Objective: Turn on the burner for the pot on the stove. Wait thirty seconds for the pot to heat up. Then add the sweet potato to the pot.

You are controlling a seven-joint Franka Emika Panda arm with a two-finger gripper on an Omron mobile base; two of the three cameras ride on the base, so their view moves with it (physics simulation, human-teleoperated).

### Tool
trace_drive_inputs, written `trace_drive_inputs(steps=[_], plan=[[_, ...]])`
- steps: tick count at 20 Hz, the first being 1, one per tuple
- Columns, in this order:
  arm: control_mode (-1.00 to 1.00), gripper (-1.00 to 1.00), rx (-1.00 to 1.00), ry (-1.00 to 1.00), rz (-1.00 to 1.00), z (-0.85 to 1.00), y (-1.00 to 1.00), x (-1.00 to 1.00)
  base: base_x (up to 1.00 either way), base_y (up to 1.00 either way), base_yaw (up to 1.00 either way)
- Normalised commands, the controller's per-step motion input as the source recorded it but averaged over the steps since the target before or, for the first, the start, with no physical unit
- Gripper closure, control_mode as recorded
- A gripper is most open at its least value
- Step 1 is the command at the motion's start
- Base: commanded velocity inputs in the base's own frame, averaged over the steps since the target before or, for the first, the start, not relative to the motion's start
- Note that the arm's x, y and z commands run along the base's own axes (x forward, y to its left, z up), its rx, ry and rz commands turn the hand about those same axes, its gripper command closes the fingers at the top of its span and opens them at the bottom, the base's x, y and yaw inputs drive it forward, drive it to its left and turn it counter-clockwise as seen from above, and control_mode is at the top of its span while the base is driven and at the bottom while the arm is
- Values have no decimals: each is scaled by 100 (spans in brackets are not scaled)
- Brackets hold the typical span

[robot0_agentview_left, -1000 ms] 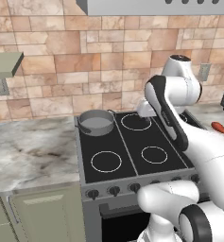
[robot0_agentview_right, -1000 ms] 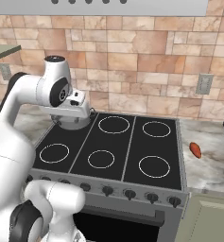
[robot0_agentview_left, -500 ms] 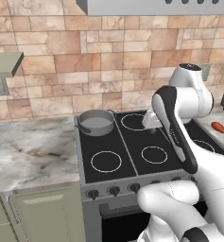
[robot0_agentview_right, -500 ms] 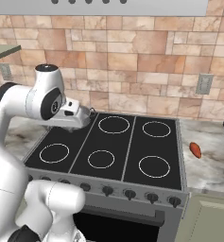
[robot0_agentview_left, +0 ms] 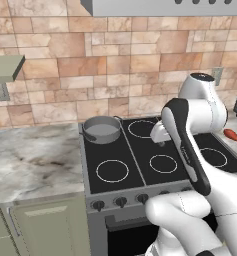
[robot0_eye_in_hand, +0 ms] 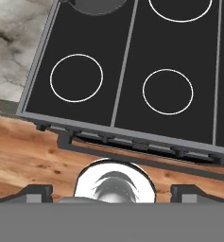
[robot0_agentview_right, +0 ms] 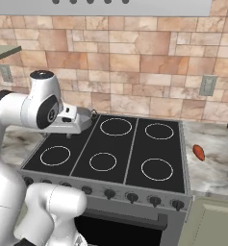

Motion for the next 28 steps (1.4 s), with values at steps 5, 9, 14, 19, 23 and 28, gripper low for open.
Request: trace_drive_inputs(steps=[5,9,14,19,23,28], plan=[[-100,-100,0,-9,0,0,0,-19,0,0,0],[-100,-100,0,-9,0,-4,0,-17,0,0,0],[-100,-100,0,-16,0,0,0,-9,0,0,0],[-100,-100,0,-11,0,0,0,0,0,0,0],[-100,-100,0,0,0,0,0,0,0,0,0],[-100,-100,0,0,0,0,0,0,0,0,0]])
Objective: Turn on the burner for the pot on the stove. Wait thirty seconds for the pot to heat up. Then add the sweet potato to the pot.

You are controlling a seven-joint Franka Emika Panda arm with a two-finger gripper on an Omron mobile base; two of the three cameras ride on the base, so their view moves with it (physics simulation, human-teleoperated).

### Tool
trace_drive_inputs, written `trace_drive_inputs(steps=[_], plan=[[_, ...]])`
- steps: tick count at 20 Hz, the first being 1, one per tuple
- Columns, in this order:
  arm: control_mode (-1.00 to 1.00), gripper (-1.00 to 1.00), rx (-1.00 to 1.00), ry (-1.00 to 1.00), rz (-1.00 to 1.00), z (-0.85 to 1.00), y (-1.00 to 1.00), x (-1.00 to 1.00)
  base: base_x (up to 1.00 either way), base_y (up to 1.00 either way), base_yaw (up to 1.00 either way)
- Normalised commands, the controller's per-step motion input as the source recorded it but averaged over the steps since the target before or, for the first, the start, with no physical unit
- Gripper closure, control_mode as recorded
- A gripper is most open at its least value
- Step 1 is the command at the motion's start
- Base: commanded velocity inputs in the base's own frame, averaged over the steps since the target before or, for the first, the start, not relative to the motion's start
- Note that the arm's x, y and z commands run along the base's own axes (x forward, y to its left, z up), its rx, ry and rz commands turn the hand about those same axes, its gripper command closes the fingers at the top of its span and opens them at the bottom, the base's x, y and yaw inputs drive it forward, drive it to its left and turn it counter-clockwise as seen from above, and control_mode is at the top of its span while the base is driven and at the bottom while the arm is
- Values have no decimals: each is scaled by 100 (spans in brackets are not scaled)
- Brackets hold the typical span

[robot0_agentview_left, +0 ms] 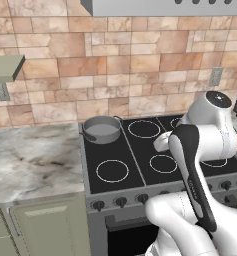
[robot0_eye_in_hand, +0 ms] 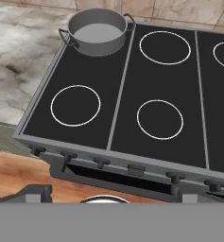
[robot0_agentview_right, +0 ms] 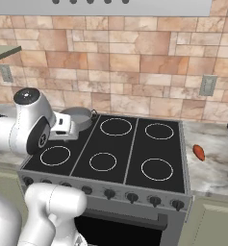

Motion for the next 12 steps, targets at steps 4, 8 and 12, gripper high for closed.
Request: trace_drive_inputs(steps=[4,8,12], plan=[[-100,-100,0,0,0,0,0,0,0,0,0],[-100,-100,0,0,0,0,0,-1,0,0,0],[100,-100,0,1,0,0,0,-6,-24,0,0]])
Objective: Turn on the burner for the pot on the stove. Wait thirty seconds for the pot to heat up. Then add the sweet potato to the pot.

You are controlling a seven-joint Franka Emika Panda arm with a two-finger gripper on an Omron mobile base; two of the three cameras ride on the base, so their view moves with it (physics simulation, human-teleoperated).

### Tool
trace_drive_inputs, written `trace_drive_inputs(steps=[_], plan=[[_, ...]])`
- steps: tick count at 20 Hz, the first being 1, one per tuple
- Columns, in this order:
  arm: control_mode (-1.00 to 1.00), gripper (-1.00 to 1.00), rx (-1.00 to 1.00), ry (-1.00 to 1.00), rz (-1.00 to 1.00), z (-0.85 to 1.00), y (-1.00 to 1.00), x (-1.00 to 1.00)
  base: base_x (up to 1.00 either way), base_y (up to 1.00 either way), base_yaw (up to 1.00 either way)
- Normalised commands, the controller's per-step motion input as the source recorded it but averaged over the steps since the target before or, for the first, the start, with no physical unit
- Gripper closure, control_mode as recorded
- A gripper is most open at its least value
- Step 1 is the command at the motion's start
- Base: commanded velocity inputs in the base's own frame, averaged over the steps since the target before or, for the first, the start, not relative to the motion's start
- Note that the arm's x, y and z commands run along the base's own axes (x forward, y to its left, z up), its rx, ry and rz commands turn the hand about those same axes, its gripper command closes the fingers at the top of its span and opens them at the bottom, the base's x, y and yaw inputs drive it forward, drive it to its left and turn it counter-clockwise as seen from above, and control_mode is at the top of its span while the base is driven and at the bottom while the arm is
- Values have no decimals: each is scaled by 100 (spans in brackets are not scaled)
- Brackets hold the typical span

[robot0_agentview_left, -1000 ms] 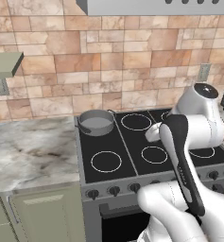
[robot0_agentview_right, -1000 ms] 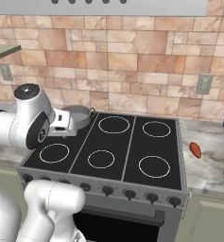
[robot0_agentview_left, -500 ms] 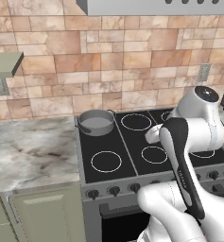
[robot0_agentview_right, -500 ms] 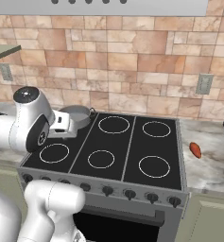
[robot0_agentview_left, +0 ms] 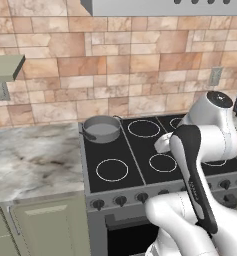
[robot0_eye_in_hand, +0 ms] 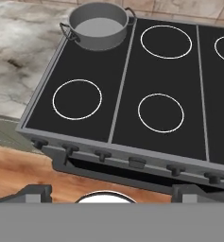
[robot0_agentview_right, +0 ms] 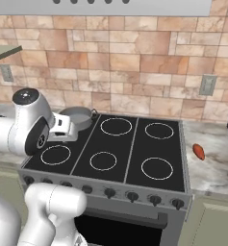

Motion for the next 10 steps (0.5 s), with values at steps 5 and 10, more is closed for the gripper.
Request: trace_drive_inputs(steps=[5,10], plan=[[100,-100,0,0,0,0,0,0,-26,-7,0],[100,-100,0,0,0,0,0,0,0,-32,0]])
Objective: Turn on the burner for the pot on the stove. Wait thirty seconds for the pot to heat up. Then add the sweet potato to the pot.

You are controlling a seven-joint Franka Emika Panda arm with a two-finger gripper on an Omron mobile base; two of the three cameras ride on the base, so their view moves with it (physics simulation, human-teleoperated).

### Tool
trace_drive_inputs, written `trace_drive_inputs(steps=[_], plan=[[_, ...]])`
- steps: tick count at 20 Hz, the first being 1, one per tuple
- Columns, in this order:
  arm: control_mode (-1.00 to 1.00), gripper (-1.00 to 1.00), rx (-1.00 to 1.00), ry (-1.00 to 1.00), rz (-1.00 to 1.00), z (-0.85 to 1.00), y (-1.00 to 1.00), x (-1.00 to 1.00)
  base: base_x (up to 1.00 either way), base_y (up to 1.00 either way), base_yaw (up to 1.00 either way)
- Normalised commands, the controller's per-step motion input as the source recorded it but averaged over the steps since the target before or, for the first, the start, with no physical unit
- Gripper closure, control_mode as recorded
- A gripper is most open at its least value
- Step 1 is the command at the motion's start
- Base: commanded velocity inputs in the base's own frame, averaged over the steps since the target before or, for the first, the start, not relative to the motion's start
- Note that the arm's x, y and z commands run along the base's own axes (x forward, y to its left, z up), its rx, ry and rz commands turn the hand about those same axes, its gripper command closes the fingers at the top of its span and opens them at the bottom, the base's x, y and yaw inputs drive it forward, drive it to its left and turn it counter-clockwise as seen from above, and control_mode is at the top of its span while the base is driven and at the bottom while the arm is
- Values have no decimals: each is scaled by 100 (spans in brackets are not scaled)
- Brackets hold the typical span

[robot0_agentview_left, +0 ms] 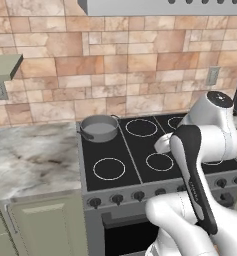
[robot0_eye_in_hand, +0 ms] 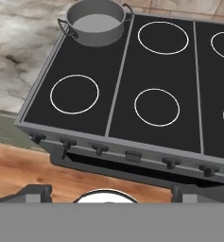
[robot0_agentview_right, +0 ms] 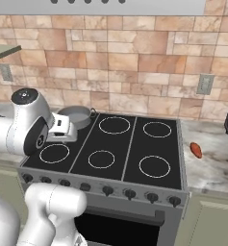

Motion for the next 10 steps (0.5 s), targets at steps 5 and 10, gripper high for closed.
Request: trace_drive_inputs(steps=[5,10], plan=[[100,-100,0,0,0,0,0,0,0,-46,0],[100,-100,0,0,0,0,0,0,0,-43,0]])
